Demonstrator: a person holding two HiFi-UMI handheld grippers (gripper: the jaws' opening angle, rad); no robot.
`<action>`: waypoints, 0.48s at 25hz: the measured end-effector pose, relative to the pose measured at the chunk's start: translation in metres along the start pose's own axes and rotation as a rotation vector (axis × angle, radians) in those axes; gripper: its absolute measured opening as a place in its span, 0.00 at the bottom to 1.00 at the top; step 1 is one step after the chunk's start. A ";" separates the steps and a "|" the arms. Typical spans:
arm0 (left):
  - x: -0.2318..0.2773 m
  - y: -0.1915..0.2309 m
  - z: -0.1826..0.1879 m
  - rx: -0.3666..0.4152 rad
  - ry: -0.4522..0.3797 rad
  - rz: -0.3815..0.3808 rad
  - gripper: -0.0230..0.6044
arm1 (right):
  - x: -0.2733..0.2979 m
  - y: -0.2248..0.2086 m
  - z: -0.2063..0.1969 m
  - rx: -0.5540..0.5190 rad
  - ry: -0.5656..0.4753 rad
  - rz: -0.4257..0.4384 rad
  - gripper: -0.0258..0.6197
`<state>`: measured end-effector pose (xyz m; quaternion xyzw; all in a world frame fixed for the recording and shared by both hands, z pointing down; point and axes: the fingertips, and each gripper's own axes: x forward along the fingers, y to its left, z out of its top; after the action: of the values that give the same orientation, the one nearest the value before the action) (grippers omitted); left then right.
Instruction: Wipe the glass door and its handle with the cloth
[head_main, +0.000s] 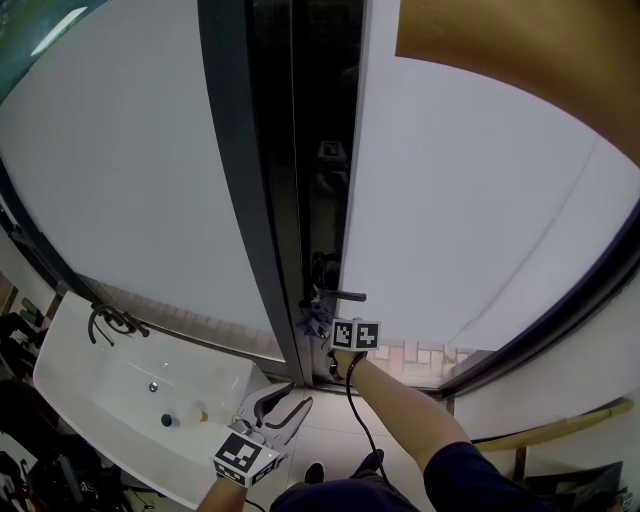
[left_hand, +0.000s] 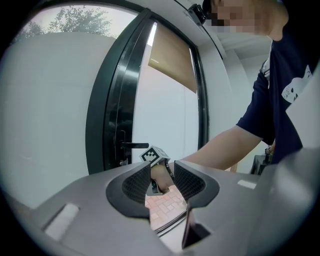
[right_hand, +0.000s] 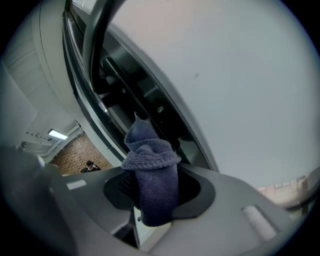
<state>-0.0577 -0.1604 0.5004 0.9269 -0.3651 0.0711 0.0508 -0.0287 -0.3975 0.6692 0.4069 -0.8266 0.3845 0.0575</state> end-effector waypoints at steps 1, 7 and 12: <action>-0.001 0.001 -0.001 -0.001 -0.001 0.005 0.27 | 0.004 0.000 0.007 -0.005 -0.009 -0.005 0.27; -0.006 0.005 -0.005 0.002 0.008 0.024 0.27 | 0.001 -0.012 0.027 0.014 -0.045 -0.028 0.27; -0.003 0.007 -0.002 0.011 0.000 0.016 0.27 | -0.010 -0.029 0.030 0.095 -0.072 -0.038 0.26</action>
<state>-0.0652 -0.1629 0.5022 0.9242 -0.3721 0.0734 0.0452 0.0054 -0.4226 0.6617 0.4383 -0.8012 0.4072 0.0157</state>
